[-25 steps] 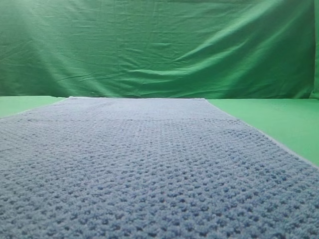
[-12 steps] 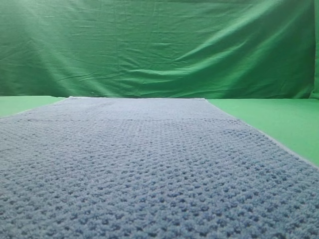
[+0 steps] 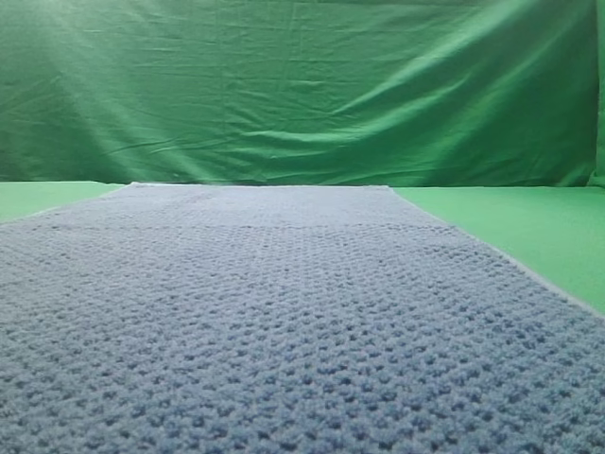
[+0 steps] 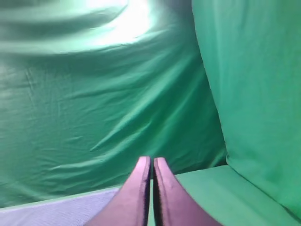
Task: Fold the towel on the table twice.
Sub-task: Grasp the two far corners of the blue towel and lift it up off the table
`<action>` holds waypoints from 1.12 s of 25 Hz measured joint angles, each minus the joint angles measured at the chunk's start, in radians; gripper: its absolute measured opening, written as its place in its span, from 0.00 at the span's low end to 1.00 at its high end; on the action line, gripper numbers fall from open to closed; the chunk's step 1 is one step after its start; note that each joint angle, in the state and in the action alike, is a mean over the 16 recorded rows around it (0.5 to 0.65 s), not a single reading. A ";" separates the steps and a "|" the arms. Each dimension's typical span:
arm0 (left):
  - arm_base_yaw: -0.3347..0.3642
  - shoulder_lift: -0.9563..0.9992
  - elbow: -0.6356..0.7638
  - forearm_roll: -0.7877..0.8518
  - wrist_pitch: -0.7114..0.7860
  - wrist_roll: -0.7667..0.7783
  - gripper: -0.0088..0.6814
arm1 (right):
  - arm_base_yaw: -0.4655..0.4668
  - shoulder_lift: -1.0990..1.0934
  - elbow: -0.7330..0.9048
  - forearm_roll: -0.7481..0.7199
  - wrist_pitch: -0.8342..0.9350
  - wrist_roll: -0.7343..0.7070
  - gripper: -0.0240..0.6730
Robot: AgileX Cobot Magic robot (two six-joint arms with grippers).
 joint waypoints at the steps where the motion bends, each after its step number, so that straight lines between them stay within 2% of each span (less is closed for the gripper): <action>1: 0.000 0.015 -0.027 0.030 0.039 0.003 0.01 | 0.000 0.011 -0.022 -0.001 0.020 0.002 0.03; 8: -0.004 0.193 -0.265 0.213 0.368 0.011 0.01 | 0.001 0.157 -0.226 -0.006 0.230 -0.001 0.03; 14: -0.020 0.363 -0.416 0.249 0.535 0.012 0.01 | 0.014 0.304 -0.375 -0.009 0.380 -0.025 0.03; 19: -0.035 0.439 -0.460 0.246 0.582 0.012 0.01 | 0.027 0.374 -0.422 -0.007 0.402 -0.030 0.03; 28: -0.047 0.460 -0.478 0.234 0.591 0.001 0.01 | 0.040 0.407 -0.439 -0.002 0.392 -0.032 0.03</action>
